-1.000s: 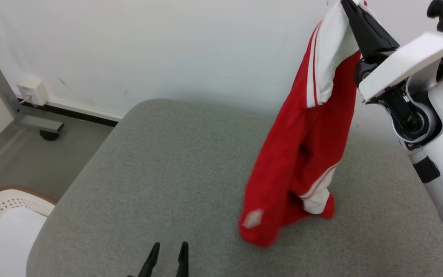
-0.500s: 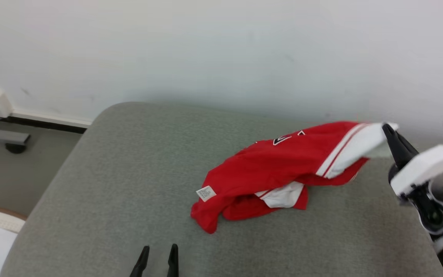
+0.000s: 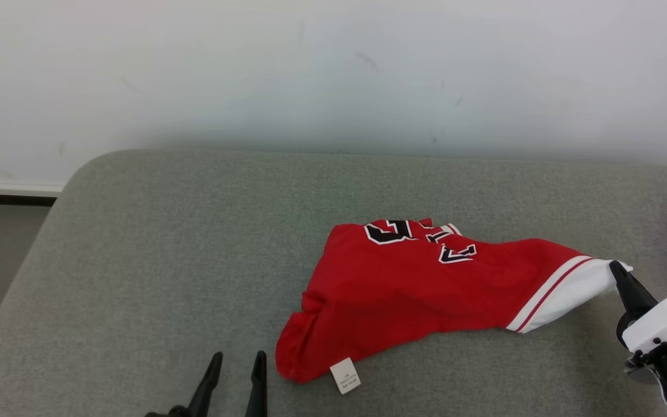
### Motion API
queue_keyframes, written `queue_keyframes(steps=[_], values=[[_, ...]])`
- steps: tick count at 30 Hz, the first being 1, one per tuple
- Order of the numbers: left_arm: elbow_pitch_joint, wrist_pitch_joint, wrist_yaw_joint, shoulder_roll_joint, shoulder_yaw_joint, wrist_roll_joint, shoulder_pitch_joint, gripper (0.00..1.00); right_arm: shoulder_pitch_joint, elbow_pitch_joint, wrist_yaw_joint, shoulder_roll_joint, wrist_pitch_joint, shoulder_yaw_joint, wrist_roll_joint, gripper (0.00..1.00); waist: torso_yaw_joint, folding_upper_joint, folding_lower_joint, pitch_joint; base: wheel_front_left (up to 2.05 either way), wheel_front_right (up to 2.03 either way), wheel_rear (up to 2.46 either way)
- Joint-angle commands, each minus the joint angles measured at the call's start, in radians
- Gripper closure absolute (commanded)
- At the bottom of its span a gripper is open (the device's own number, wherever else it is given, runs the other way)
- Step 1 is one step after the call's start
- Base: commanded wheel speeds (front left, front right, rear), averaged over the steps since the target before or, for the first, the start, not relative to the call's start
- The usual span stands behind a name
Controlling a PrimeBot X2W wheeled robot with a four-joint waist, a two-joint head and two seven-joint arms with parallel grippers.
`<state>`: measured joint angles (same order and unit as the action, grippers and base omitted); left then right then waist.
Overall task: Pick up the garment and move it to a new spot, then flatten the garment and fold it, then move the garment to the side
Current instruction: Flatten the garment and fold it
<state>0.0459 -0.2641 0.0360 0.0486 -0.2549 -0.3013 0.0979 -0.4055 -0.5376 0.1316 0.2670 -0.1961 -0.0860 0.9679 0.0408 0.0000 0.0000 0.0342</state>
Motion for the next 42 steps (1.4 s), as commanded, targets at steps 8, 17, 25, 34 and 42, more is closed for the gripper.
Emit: queue_keyframes(steps=[8,17,25,34,42], values=[[0.007,0.000,-0.003,0.004,0.004,0.014,-0.024,0.00,0.049,0.016,-0.002,-0.090,-0.113,0.182,-0.177,1.00,-0.024,0.0000,0.0000,0.025,0.00,0.00,0.00],[0.015,0.000,-0.007,0.004,-0.005,0.014,-0.036,0.00,0.027,0.000,-0.002,-0.139,-0.118,0.235,-0.436,0.00,-0.011,0.0000,0.0000,0.024,0.00,0.00,0.00],[0.018,0.000,-0.004,0.004,0.012,0.019,0.001,0.00,0.117,0.049,-0.002,-0.047,0.035,0.139,-0.604,0.00,-0.033,0.0000,0.0000,-0.012,0.00,0.00,0.00],[0.008,0.000,-0.011,0.004,0.037,0.033,0.026,0.00,0.231,0.100,-0.002,0.039,0.259,0.090,-0.663,0.00,-0.081,0.0000,0.0000,-0.045,0.00,0.00,0.00],[0.007,0.000,-0.018,0.004,0.047,0.045,0.041,0.00,0.346,0.105,-0.002,0.049,0.434,0.087,-0.719,0.00,-0.097,0.0000,0.0000,-0.067,0.00,0.00,0.00]])
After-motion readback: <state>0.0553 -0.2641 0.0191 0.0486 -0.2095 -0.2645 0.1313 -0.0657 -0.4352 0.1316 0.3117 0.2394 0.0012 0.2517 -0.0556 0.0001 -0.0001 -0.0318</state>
